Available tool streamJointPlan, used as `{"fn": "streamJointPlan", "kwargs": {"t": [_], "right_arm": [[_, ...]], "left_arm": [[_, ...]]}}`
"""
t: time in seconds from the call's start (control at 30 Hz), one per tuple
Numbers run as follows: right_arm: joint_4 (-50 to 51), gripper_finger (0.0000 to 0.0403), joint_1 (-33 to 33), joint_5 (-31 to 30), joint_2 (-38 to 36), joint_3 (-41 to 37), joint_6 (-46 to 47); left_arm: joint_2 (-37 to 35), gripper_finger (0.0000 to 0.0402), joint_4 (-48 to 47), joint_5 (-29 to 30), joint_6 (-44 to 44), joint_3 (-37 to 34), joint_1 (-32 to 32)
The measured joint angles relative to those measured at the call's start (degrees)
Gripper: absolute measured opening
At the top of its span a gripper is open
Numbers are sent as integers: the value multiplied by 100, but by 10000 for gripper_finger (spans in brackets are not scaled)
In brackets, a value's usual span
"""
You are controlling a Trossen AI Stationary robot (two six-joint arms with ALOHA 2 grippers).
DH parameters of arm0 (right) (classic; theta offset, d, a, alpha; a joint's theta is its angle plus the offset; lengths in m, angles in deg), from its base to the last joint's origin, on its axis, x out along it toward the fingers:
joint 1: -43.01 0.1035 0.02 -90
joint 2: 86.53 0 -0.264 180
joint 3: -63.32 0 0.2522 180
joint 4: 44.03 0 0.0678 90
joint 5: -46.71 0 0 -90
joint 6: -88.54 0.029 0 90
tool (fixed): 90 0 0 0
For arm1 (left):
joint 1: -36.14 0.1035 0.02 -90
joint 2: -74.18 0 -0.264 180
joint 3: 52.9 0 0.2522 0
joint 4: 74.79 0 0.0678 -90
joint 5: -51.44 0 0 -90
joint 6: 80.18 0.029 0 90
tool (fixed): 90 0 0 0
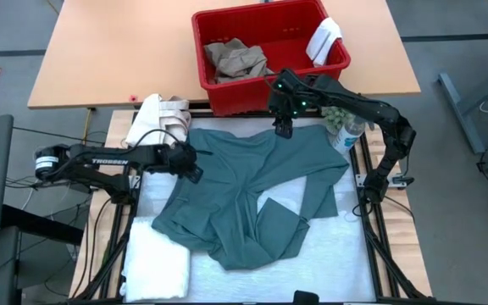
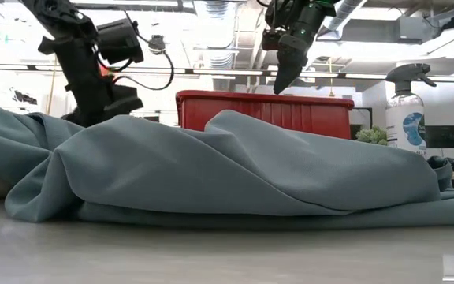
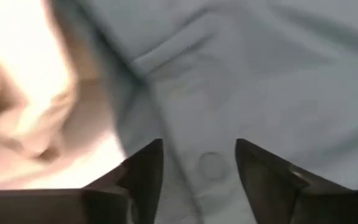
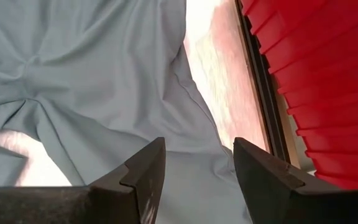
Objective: Fold Laundry from Bin
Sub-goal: Fold the blue pants
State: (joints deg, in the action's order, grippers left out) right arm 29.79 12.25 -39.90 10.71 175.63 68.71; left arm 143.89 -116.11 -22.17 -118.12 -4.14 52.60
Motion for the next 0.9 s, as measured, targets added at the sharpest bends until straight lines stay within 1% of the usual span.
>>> {"fn": "streamJointPlan", "kwargs": {"t": [0.13,0.27,0.37,0.53,0.7,0.83,0.9], "right_arm": [[-4,215,0,0,0,0,0],[-4,215,0,0,0,0,12],[-18,215,-1,-2,0,0,26],[-41,215,-14,-7,0,0,28],[-38,215,-20,-24,0,0,28],[-39,215,-17,-26,0,0,31],[-39,215,-17,-29,0,0,31]], "left_arm": [[2,221,143,226,-202,-122,268],[44,226,588,297,-9,-126,479],[248,225,793,123,1,-126,591],[825,225,1152,8,-34,-128,589],[1374,224,1612,-243,-66,-123,591],[1451,222,1714,-453,-69,-86,633],[1327,210,1637,-562,-67,-76,674]]}}
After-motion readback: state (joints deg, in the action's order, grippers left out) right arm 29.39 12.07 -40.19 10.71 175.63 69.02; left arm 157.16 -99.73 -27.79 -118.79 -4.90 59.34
